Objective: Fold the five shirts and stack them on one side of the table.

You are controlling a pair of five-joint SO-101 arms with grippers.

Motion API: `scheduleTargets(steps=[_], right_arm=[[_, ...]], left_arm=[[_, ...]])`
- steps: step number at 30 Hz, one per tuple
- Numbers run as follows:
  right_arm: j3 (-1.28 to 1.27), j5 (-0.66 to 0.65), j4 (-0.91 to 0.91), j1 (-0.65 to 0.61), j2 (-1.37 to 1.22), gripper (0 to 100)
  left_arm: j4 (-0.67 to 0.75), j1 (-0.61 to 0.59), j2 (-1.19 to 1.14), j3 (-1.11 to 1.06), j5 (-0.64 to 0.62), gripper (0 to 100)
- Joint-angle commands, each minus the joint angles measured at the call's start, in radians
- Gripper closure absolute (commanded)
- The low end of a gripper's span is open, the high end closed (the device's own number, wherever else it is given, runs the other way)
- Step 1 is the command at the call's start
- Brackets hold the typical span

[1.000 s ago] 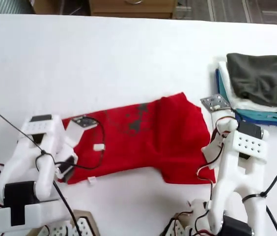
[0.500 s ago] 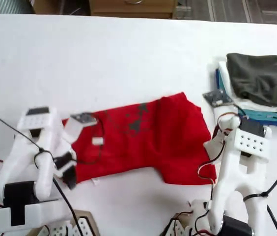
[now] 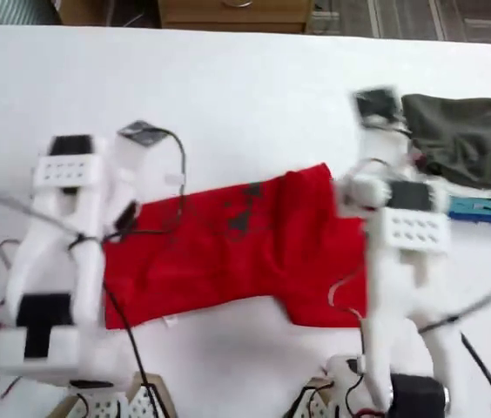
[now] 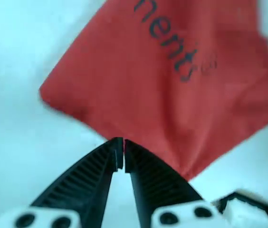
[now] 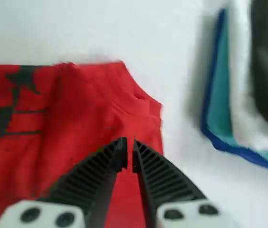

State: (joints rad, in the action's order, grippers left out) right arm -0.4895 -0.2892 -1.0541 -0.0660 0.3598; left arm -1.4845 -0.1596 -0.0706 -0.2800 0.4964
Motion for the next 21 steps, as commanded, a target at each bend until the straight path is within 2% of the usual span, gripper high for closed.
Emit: scheduleTargets(steps=[1,8,14,16,21], right_arm=[[0.132,0.014,0.047,-0.119,-0.165,97.7],[0.387,0.015,0.053,-0.114,-0.624,97.7],[0.546,0.015,0.053,0.033,-0.872,97.8],[0.598,0.015,0.038,0.073,-0.909,97.8],[0.75,0.014,-0.056,0.076,-0.96,97.8]], left_arm=[[0.095,0.058,-0.123,0.045,-0.077,97],[0.138,0.044,-0.334,0.17,-0.112,97],[0.137,-0.077,-0.482,0.266,-0.11,97],[0.095,-0.117,-0.532,0.344,-0.109,97],[-0.069,-0.166,-0.717,0.657,-0.112,97]])
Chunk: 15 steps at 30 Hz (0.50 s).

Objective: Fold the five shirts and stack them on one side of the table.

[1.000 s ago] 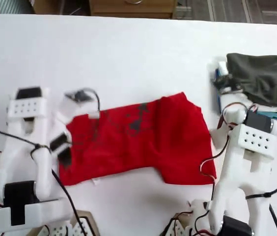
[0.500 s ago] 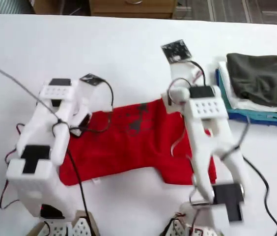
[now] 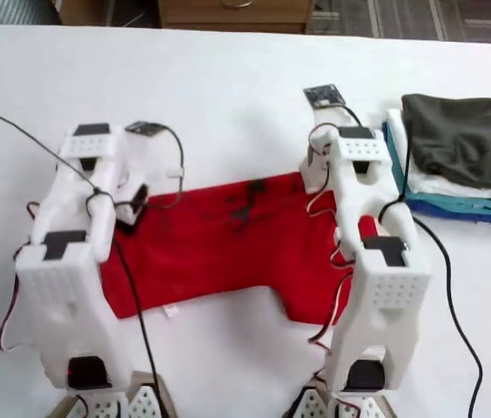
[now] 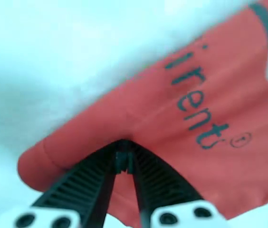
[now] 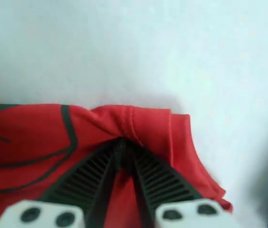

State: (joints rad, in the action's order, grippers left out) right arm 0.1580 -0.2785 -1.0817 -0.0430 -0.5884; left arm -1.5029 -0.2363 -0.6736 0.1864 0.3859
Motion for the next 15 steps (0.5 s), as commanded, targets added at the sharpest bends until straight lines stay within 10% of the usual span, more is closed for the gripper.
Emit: scheduleTargets(steps=[1,7,15], right_arm=[[0.13,0.003,-0.045,0.045,-0.021,97.8],[0.262,0.005,-0.165,0.008,-0.033,97.8],[0.362,0.005,-0.312,0.015,0.124,97.8]], left_arm=[[-0.094,-0.089,-0.158,0.266,-0.002,97],[-0.285,-0.074,-0.388,0.697,-0.002,97],[-0.284,-0.075,-0.269,0.622,0.003,97]])
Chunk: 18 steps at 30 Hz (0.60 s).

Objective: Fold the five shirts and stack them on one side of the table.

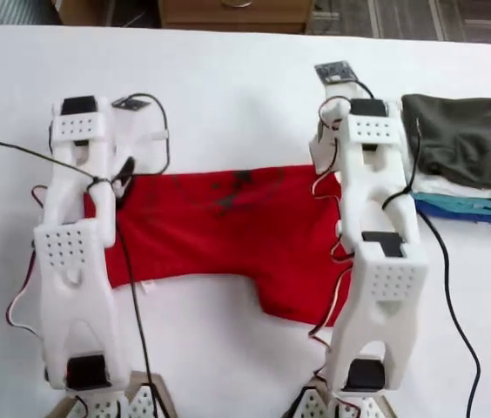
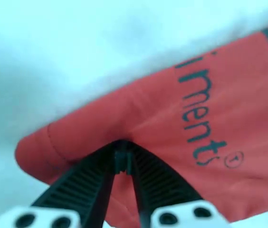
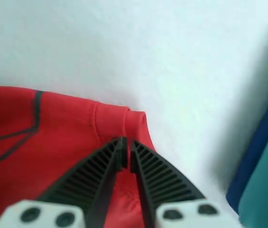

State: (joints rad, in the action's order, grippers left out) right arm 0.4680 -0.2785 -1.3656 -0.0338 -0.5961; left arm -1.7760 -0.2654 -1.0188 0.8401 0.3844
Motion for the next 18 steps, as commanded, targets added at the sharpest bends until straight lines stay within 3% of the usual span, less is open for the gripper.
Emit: scheduleTargets(steps=[1,9,14,18], right_arm=[[0.051,0.005,-0.039,0.005,0.159,97.8],[-0.049,-0.002,-0.202,-0.045,0.332,97.7],[-0.457,-0.04,0.015,-0.067,0.562,97.7],[-0.895,-0.064,0.229,-0.091,0.771,97.8]], left_arm=[[-0.011,-0.048,0.126,-0.058,0.008,97],[0.008,-0.046,0.647,-0.476,0.107,97],[0.209,-0.044,0.977,-0.895,0.123,97],[0.436,-0.049,1.094,-1.293,0.158,97]])
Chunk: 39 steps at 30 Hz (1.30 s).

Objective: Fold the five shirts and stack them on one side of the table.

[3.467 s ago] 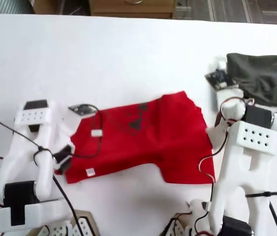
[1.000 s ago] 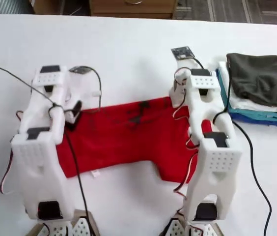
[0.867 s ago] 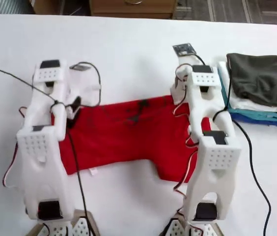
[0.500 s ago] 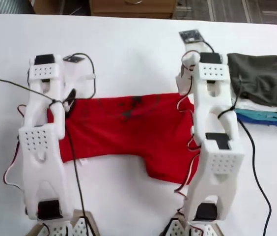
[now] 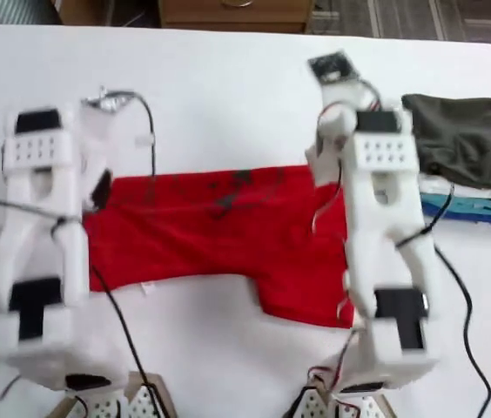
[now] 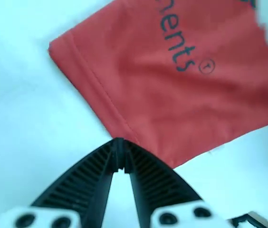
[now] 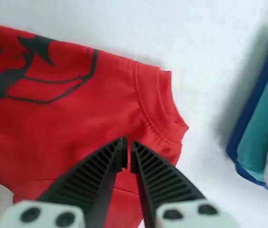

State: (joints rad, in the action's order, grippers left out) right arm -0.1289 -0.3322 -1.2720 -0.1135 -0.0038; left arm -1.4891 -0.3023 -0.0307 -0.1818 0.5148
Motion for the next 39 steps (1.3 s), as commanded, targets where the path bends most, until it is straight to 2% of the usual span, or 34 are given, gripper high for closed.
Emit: scheduleTargets(steps=[1,4,9,12,18,23,32,35,39], right_arm=[[-0.384,-0.012,0.171,-0.01,0.219,97.8],[-0.562,-0.037,0.237,-0.008,0.282,97.8],[-0.694,-0.091,0.245,0.005,0.283,97.8],[-0.732,-0.098,0.242,0.048,0.285,97.8],[-0.773,-0.213,0.236,0.137,0.286,97.8],[-0.743,-0.244,0.237,0.143,0.292,97.8],[-0.634,-0.262,0.087,0.142,0.371,97.8],[-0.718,-0.284,0.087,0.13,0.501,97.8],[-0.919,-0.361,0.088,0.019,0.725,97.8]], left_arm=[[0.189,-0.015,0.107,-0.325,0.032,97],[0.238,-0.038,0.106,-0.415,0.031,97],[0.245,-0.052,0.1,-0.478,0.04,97],[0.245,-0.052,0.043,-0.486,0.04,97],[0.265,-0.052,-0.143,-0.46,0.041,97],[0.265,-0.052,-0.15,-0.449,0.041,97],[0.203,-0.126,0.147,-0.542,0.115,97],[0.17,-0.133,0.299,-0.567,0.115,97],[0.213,-0.118,0.453,-0.59,0.101,97]])
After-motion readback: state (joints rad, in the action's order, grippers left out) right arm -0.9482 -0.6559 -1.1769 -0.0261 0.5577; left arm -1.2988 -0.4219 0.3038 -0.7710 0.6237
